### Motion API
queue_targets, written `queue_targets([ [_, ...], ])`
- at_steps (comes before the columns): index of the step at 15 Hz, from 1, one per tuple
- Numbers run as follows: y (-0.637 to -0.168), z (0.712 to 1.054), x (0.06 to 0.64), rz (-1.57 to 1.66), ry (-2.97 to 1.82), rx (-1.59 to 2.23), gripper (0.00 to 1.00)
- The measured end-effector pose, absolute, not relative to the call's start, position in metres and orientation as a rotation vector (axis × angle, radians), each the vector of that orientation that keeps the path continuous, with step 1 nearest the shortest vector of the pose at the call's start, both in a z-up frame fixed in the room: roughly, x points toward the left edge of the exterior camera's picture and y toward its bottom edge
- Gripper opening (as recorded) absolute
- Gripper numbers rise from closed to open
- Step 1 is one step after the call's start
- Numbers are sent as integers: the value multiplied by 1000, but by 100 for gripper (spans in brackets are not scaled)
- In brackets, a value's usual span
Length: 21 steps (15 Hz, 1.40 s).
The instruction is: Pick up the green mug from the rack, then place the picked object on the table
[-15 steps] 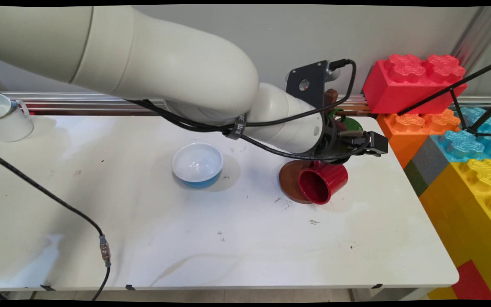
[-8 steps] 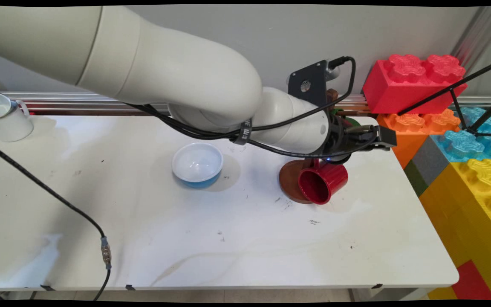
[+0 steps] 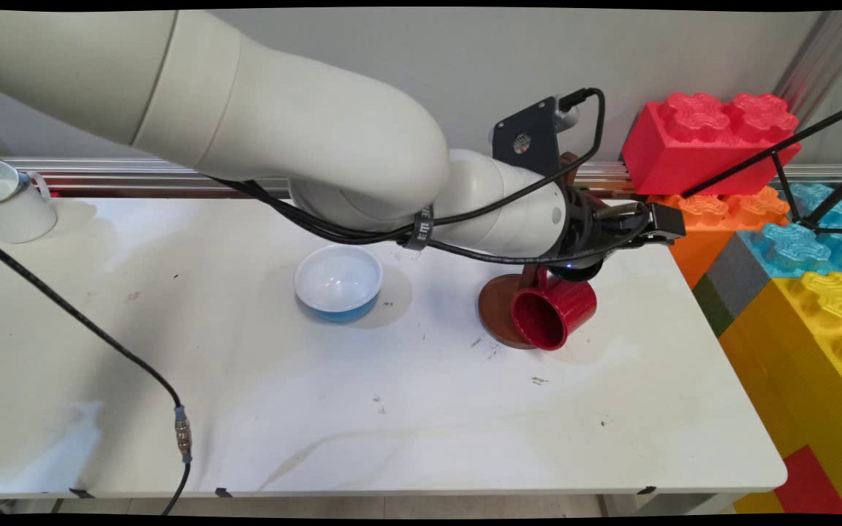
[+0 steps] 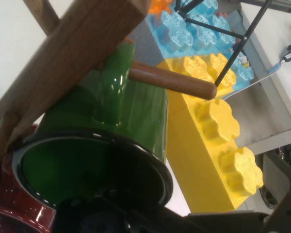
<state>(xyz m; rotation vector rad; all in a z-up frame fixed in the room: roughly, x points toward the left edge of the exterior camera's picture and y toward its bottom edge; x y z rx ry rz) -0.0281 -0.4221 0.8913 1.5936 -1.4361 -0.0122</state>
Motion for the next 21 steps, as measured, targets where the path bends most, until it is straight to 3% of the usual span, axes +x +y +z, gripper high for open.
queue_targets([
  [7, -422, 891, -23, -1, -1417, 1594, 100],
  [8, -421, 891, -22, 2, -1416, 1593, 0],
  [21, -411, 893, -5, 9, -1429, 1605, 0],
])
